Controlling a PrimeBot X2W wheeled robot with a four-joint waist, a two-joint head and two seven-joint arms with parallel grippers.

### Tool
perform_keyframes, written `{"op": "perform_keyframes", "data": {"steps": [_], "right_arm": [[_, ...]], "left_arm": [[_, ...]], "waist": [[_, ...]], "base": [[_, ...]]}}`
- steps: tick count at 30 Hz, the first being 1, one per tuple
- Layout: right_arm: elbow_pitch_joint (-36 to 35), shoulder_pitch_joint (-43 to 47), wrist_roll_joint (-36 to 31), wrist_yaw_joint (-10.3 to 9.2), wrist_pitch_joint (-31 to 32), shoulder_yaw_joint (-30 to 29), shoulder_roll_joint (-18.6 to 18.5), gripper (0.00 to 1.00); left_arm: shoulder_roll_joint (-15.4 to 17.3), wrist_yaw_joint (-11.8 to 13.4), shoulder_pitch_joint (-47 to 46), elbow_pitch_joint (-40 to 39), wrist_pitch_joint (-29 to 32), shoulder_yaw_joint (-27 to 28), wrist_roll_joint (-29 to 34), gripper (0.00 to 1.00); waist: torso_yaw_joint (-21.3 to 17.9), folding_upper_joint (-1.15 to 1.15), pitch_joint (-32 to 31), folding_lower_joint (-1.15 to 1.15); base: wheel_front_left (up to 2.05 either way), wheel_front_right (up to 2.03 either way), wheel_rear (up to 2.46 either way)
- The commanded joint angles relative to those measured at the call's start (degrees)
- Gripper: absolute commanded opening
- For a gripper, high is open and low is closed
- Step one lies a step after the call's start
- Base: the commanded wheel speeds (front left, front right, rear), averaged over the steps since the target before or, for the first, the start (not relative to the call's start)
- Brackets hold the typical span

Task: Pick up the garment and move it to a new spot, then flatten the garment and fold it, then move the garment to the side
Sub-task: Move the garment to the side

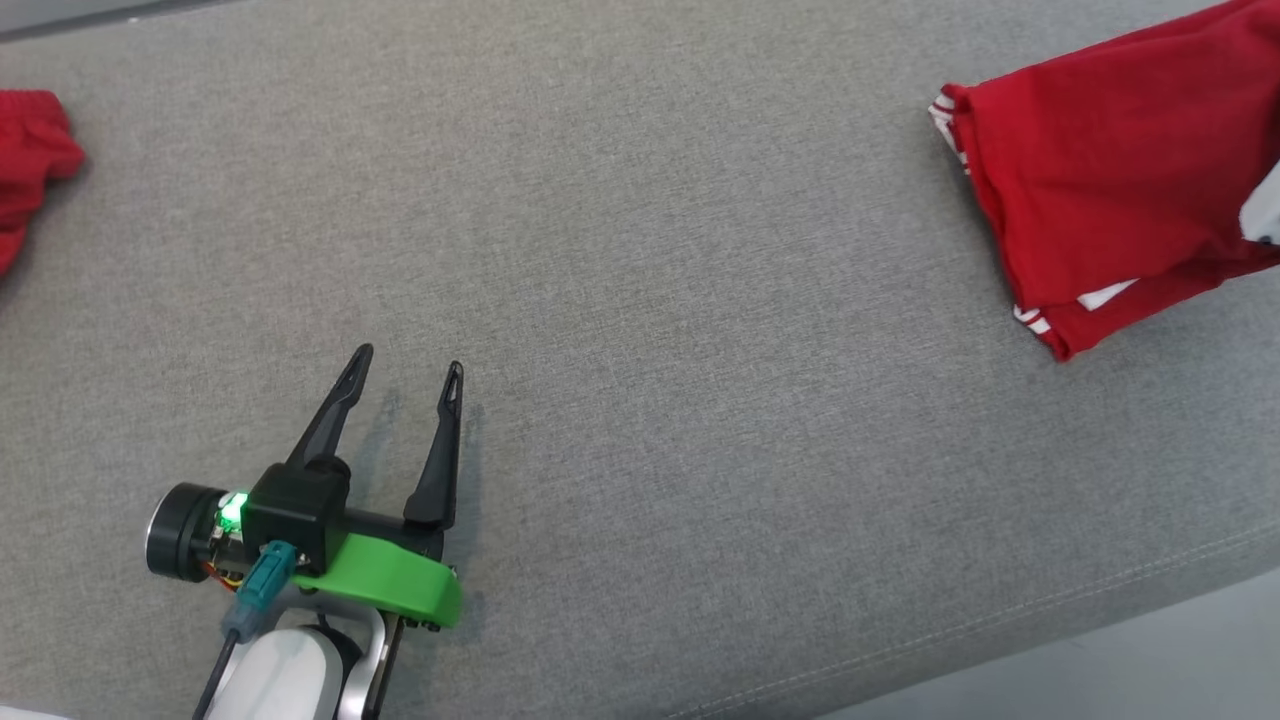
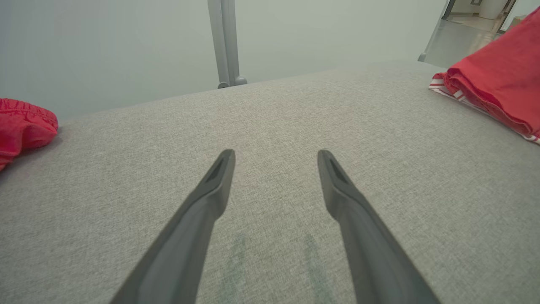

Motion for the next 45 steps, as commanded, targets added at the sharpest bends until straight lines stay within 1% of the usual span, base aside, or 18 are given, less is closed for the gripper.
{"op": "perform_keyframes", "data": {"steps": [1,3,6,7,8,10,14,15,17,18,21,23,25,26,34,36,40,45], "right_arm": [[1.26,-0.66,-0.75,-0.1,-0.54,-0.23,-0.55,0.0],[3.51,-0.94,-1.08,-0.09,-1.36,-0.86,-1.2,0.0],[5.9,-1.37,-2.88,-0.1,-3.4,-1.81,-3.32,0.0],[6.27,-1.62,-3.43,-0.1,-4.2,-2.51,-3.88,0.39],[6.55,-1.74,-4.13,-0.1,-4.77,-3.11,-3.78,1.0],[6.65,-1.73,-5.93,-0.09,-5.33,-3.69,-3.56,1.0],[1.6,-0.6,-8.93,-0.1,-5.43,-6.99,-3.13,1.0],[1.6,-0.6,-8.93,-0.1,-5.43,-6.99,-3.13,1.0],[-3.4,1.84,-11.55,-0.1,-5.43,-8.98,-1.7,1.0],[-3.4,1.84,-11.55,-0.1,-5.43,-8.98,-1.7,1.0],[-9.0,4.49,-13.43,-0.1,-5.45,-10.16,0.16,1.0],[-12.27,6.69,-14.17,-0.1,-5.43,-10.09,1.45,1.0],[-14.91,8.85,-13.34,-0.1,-5.43,-10.07,2.84,1.0],[-17.38,10.85,-13.08,-0.1,-5.43,-9.09,3.72,1.0],[-24.47,21.52,-11.85,-0.1,-5.44,-4.14,7.12,1.0],[-26.57,24.54,-11.88,-0.1,-5.44,-3.92,7.96,1.0],[-31.99,31.31,-11.92,-0.1,-5.44,-5.96,10.68,1.0],[-39.78,40.38,-13.27,-0.1,-5.43,-9.65,14.34,1.0]], "left_arm": [[0.5,0.11,-1.17,-0.35,-0.01,0.16,0.58,1.0],[0.64,0.28,-1.4,-0.74,0.12,0.09,0.7,1.0],[0.78,0.59,-1.34,-1.02,0.01,0.15,0.63,1.0],[0.78,0.64,-1.33,-1.06,-0.09,0.14,0.6,1.0],[0.79,0.62,-1.33,-1.05,-0.23,0.15,0.54,1.0],[0.82,0.8,-1.26,-0.91,-0.49,0.19,0.38,1.0],[0.32,1.01,-1.69,-0.54,-0.96,-0.01,0.07,1.0],[0.32,1.01,-1.69,-0.54,-0.96,-0.01,0.07,1.0],[-0.25,1.07,-1.88,0.27,-1.62,-0.21,-0.45,1.0],[-0.25,1.07,-1.88,0.27,-1.62,-0.21,-0.45,1.0],[-0.92,0.75,-2.07,1.57,-2.95,-0.24,-1.15,1.0],[-1.28,0.53,-2.21,3.06,-3.67,-0.17,-1.67,1.0],[-1.59,0.36,-2.46,4.93,-4.58,0.2,-2.36,1.0],[-2.13,0.44,-2.5,7.05,-5.51,0.86,-3.23,1.0],[-4.94,1.04,0.31,14.5,-7.73,4.12,-6.29,1.0],[-5.54,1.04,1.43,15.52,-7.95,4.99,-6.75,1.0],[-6.71,1.46,4.38,15.45,-7.93,6.72,-5.91,1.0],[-7.76,1.1,7.88,14.72,-7.91,9.0,-5.37,1.0]], "waist": [[2.56,0.0,2.84,0.0],[3.32,0.0,3.49,0.0],[4.08,0.0,4.07,0.0],[4.3,0.0,4.21,0.0],[4.44,0.0,4.26,0.0],[4.6,0.0,4.24,0.0],[4.53,0.0,3.77,0.0],[4.53,0.0,3.77,0.0],[4.55,0.0,2.65,0.0],[4.55,0.0,2.65,0.0],[4.56,0.0,0.77,0.0],[4.59,0.0,-0.94,0.0],[4.76,0.0,-3.0,0.0],[4.96,0.0,-5.26,0.0],[6.9,0.0,-15.09,0.0],[7.46,0.0,-17.32,0.0],[8.51,0.0,-20.84,0.0],[9.89,0.0,-22.4,0.0]], "base": [[0.0,0.0,0.0],[0.0,0.0,0.0],[0.0,0.0,0.0],[0.0,0.0,0.0],[0.0,0.0,0.0],[0.0,0.0,0.0],[0.0,0.0,0.0],[0.0,0.0,0.0],[0.0,0.0,0.0],[0.0,0.0,0.0],[0.0,0.0,0.0],[0.0,0.0,0.0],[0.0,0.0,0.0],[0.0,0.0,0.0],[0.0,0.0,0.0],[0.0,0.0,0.0],[0.0,0.0,0.0],[0.0,0.0,0.0]]}}
